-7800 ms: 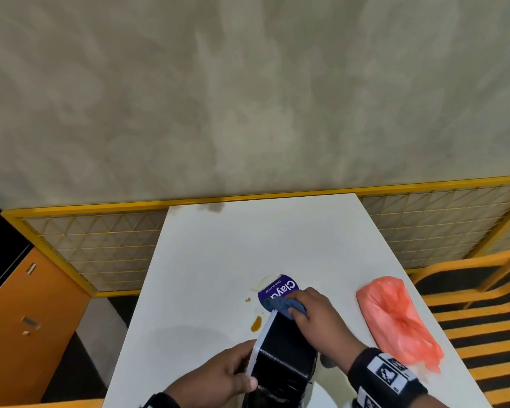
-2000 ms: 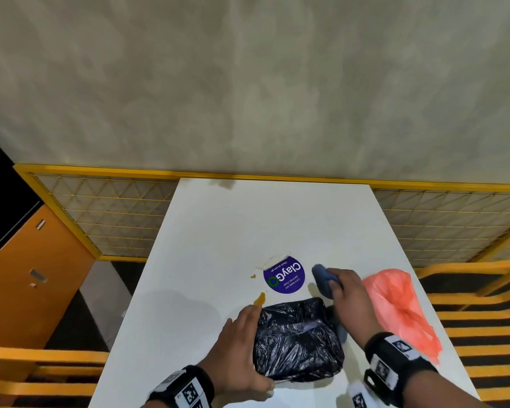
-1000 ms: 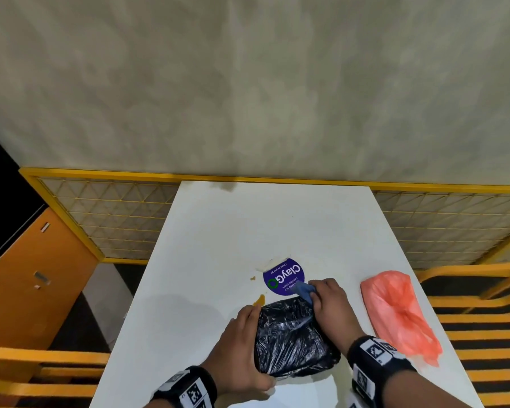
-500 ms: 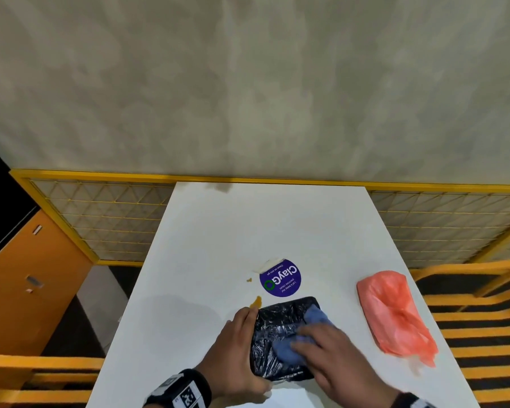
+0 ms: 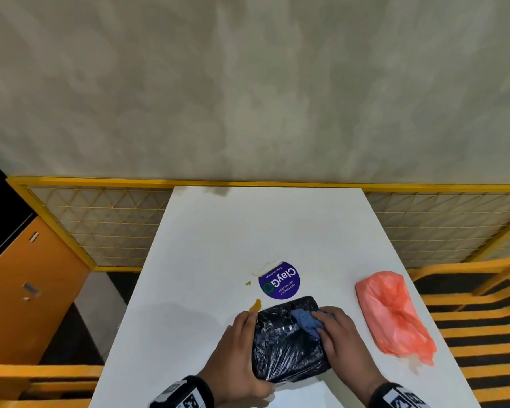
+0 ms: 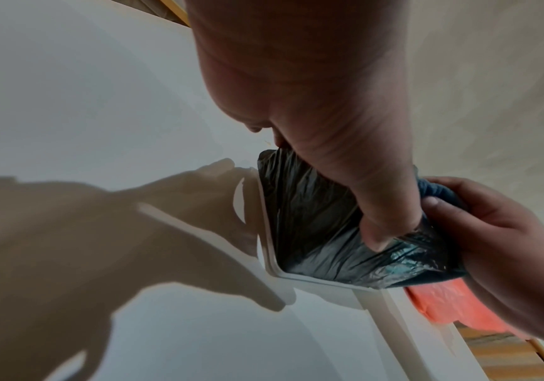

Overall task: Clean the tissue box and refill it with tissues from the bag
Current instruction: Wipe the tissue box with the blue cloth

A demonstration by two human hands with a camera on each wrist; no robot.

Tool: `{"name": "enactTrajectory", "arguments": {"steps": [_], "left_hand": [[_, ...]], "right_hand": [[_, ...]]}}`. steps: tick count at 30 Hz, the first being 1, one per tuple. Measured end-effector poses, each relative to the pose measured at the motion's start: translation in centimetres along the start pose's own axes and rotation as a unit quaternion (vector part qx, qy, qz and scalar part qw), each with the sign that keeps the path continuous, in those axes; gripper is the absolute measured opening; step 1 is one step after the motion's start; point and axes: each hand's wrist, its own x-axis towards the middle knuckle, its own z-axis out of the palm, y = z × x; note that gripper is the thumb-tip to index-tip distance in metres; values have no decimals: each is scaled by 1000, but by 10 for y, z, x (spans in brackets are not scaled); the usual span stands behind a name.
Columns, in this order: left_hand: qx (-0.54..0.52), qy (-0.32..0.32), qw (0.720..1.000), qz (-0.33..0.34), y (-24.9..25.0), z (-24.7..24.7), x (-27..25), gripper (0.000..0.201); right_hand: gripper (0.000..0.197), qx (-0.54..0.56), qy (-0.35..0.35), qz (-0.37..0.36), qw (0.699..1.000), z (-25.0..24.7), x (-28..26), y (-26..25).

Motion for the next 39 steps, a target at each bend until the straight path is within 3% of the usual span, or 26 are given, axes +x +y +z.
{"name": "enactTrajectory", "arguments": {"steps": [3, 7, 11, 13, 17, 20, 21, 23, 26, 31, 36, 39], "left_hand": [[-10, 2, 1000, 0, 0, -1, 0, 143], [-88, -9, 996, -32, 1, -12, 3, 133], [-194, 1, 978, -83, -3, -39, 9, 110], [-284, -3, 952, -114, -8, -55, 12, 93], [-467, 2, 867, -174, -18, -77, 14, 78], [-638, -15, 741, -212, -19, -84, 9, 64], [-682, -31, 697, -220, -20, -86, 6, 70], [-732, -59, 637, -235, -24, -86, 1, 86], [-763, -86, 583, -266, -27, -83, -7, 102], [-765, -110, 563, -293, -15, -81, -16, 107], [-755, -42, 586, -292, -15, -78, -22, 108], [-756, -17, 580, -303, -17, -78, -27, 116]], "right_hand": [[28, 44, 16, 37, 998, -7, 5, 0], [25, 113, 95, 155, 977, -24, 11, 10], [26, 148, 102, 182, 967, -46, 14, 14], [25, 170, 102, 183, 963, -50, 16, 13], [26, 220, 97, 179, 954, -52, 21, -1], [22, 248, 84, 167, 951, -49, 24, -15], [20, 257, 79, 159, 950, -49, 26, -21], [20, 278, 72, 148, 946, -49, 30, -34], [29, 285, 82, 117, 948, -53, 36, -54], [25, 313, 123, 67, 939, -64, 48, -89], [33, 313, 151, 62, 936, -58, 58, -93], [28, 259, 180, -38, 948, -56, 52, -102]]}}
